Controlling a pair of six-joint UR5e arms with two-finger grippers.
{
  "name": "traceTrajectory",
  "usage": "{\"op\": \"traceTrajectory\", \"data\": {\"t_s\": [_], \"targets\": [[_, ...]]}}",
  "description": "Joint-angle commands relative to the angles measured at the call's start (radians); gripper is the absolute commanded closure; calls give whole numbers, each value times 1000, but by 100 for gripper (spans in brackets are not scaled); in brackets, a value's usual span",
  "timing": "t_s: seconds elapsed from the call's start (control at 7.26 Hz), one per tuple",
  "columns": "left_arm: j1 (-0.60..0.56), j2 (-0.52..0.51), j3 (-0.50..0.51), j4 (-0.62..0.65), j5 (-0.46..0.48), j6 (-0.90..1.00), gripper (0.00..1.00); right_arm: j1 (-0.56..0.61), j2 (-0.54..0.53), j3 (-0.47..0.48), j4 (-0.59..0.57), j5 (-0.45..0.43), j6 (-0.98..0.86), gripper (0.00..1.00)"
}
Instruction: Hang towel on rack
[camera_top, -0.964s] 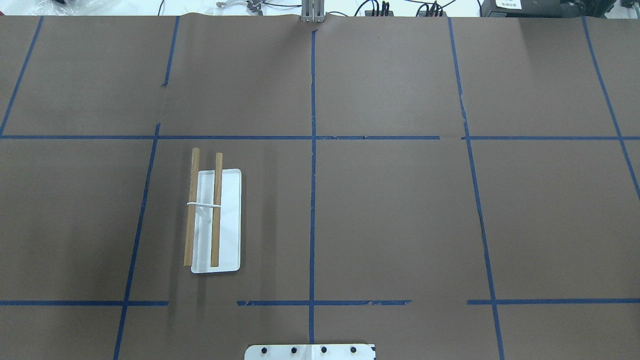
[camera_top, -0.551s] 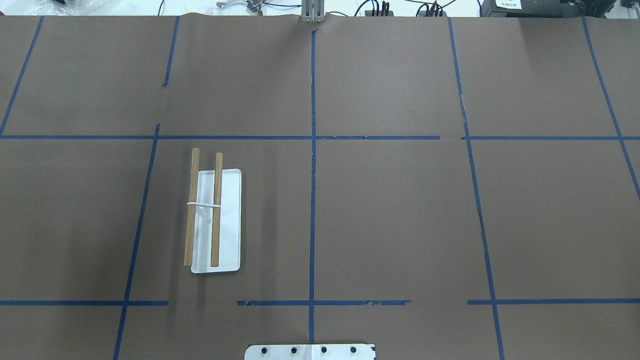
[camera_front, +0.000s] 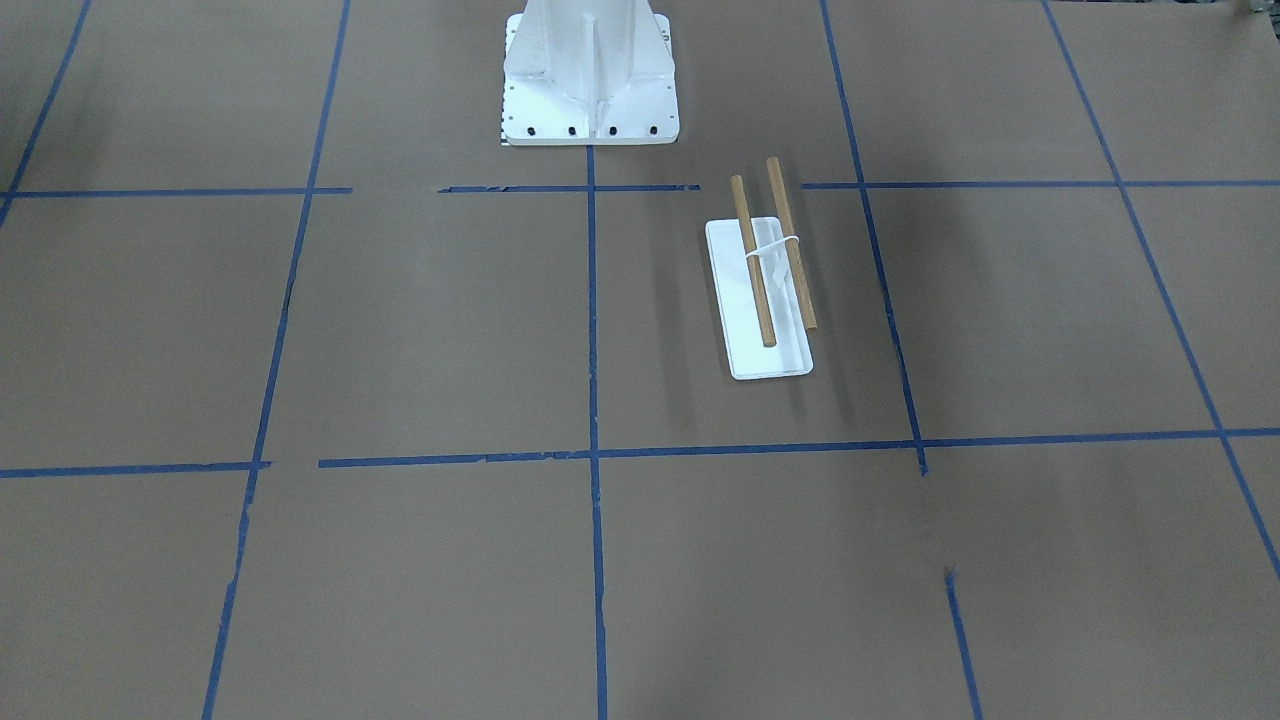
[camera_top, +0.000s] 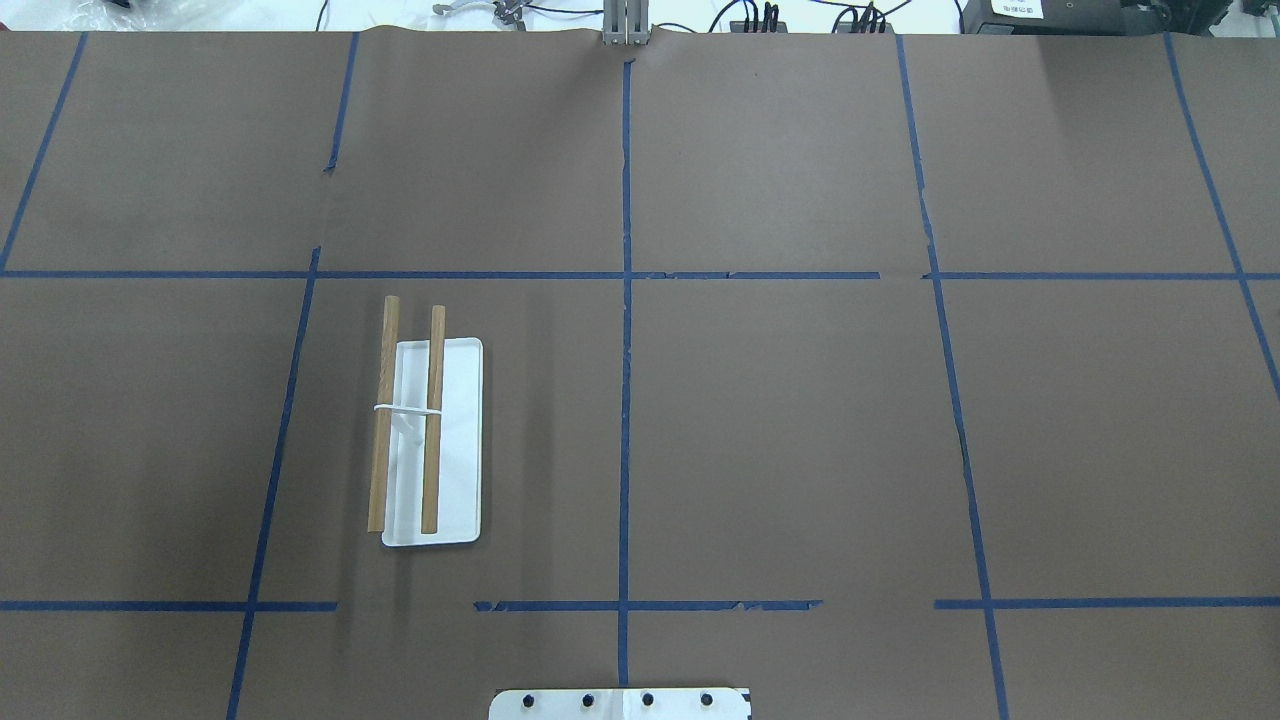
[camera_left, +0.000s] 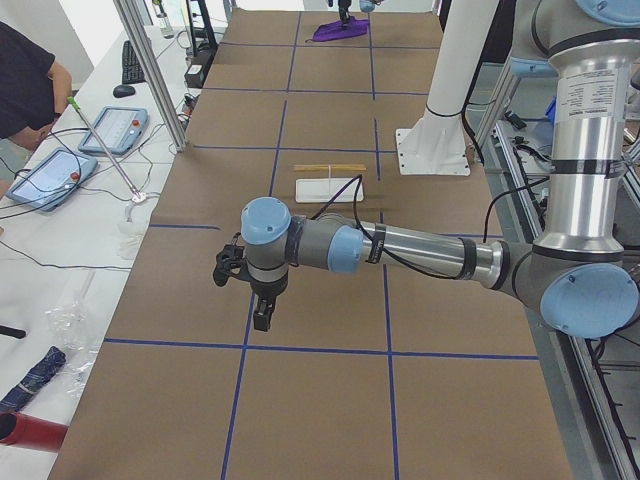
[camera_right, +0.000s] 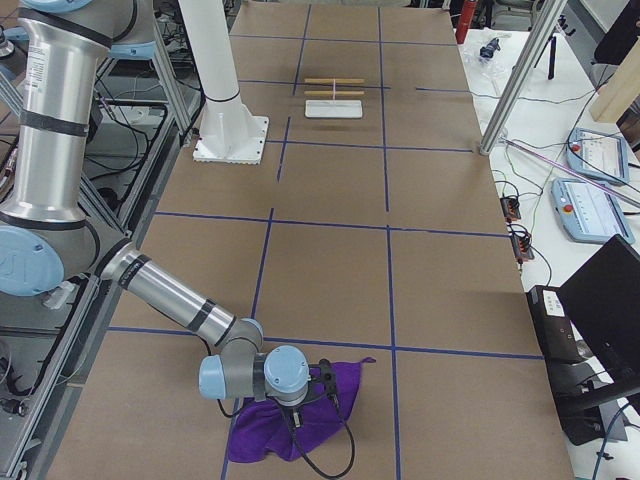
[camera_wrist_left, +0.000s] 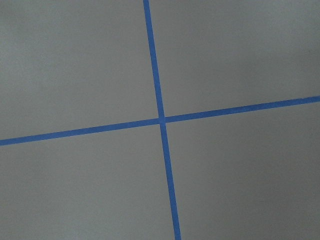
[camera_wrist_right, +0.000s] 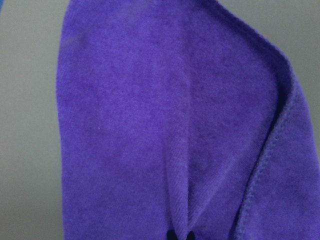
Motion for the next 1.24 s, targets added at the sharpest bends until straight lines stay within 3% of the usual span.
{"op": "traceTrajectory", "data": {"t_s": [0.0, 0.28, 0.55, 0.83, 1.1], "targets": [[-1, -3, -6, 0, 0, 0, 0, 58, -14, 96, -7, 12, -4, 100], [-1, -3, -15, 2, -2, -3, 0, 119, 0, 185, -12, 40, -2, 100], [-1, -9, -35, -9, 2, -5, 0, 124, 14, 361, -18, 35, 39, 100], [-1, -67, -44, -15, 6, -11, 0, 121, 147, 439, -30, 63, 225, 100], [2, -129, -55, -96, 5, -99, 0, 45, 325, 444, -35, 97, 395, 100]]}}
